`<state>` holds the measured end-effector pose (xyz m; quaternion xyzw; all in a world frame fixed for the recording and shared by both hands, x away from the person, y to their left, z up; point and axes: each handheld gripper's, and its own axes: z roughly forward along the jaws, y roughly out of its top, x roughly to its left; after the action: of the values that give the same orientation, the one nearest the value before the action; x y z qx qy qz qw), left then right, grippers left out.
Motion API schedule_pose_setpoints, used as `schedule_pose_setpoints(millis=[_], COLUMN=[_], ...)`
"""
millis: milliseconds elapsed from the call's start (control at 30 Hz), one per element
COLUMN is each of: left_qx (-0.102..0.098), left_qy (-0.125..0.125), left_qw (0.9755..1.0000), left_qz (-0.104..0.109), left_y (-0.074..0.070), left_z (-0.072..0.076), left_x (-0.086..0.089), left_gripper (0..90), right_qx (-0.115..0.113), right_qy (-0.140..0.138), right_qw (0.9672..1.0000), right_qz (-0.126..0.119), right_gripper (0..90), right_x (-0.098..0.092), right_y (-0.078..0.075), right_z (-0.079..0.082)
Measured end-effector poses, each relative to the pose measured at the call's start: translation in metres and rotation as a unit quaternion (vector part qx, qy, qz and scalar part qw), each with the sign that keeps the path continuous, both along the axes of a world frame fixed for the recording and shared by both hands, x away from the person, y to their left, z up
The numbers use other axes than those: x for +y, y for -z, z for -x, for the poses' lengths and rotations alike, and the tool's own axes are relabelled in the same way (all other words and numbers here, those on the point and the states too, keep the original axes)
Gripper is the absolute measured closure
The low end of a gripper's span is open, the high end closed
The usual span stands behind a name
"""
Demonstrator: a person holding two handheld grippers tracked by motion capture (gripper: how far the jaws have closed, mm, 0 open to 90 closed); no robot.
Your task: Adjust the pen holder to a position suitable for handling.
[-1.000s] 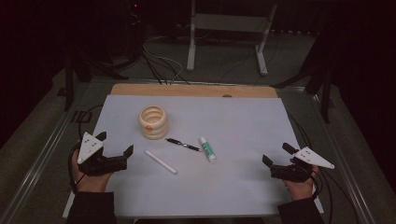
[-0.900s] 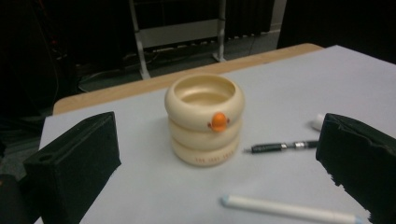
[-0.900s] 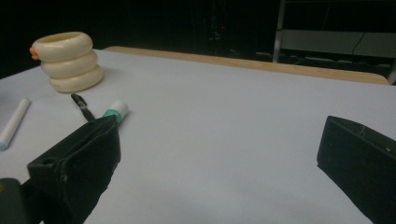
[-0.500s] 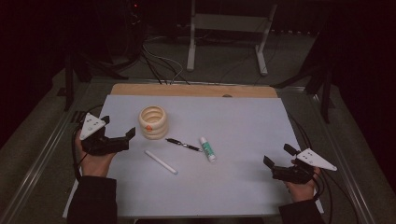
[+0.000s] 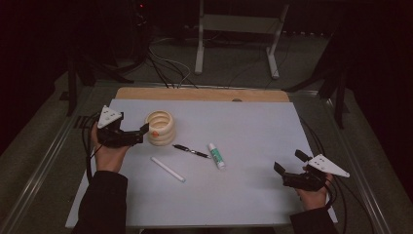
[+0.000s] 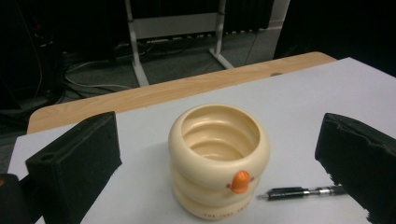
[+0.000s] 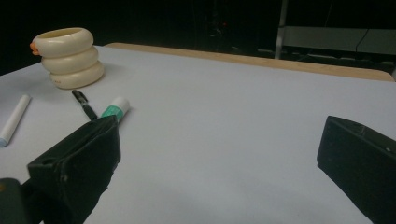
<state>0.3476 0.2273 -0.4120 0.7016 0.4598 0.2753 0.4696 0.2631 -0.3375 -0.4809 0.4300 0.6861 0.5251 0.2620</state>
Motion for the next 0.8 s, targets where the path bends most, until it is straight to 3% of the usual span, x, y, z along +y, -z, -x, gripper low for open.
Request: schedule_pose_setpoints(millis=[133, 233, 467, 600, 800], left_qx=[0.011, 0.02, 0.037, 0.054, 0.08], left_qy=[-0.008, -0.01, -0.013, -0.023, -0.016], left_qw=[0.9999, 0.9997, 0.9992, 0.9983, 0.9964], left_qz=[-0.006, 0.005, 0.006, -0.004, -0.024], left_y=[0.001, 0.001, 0.002, 0.008, 0.02], left_z=[-0.012, -0.02, -0.035, -0.045, -0.056], left_x=[0.0, 0.001, -0.001, -0.004, -0.008], left_gripper=[8.3, 15.1, 19.7, 25.9, 33.0], right_qx=[0.002, -0.001, 0.001, 0.001, 0.002], right_qy=[0.0, 0.002, 0.002, 0.001, 0.003], right_qw=[1.0, 1.0, 1.0, 1.0, 1.0], right_qz=[0.003, 0.003, -0.001, 0.002, -0.001], right_gripper=[0.1, 0.1, 0.1, 0.1, 0.1], right_x=[0.001, 0.001, -0.001, 0.0, -0.001], right_y=[0.0, 0.0, 0.0, 0.0, 0.0], right_z=[0.0, 0.001, 0.0, 0.0, 0.0])
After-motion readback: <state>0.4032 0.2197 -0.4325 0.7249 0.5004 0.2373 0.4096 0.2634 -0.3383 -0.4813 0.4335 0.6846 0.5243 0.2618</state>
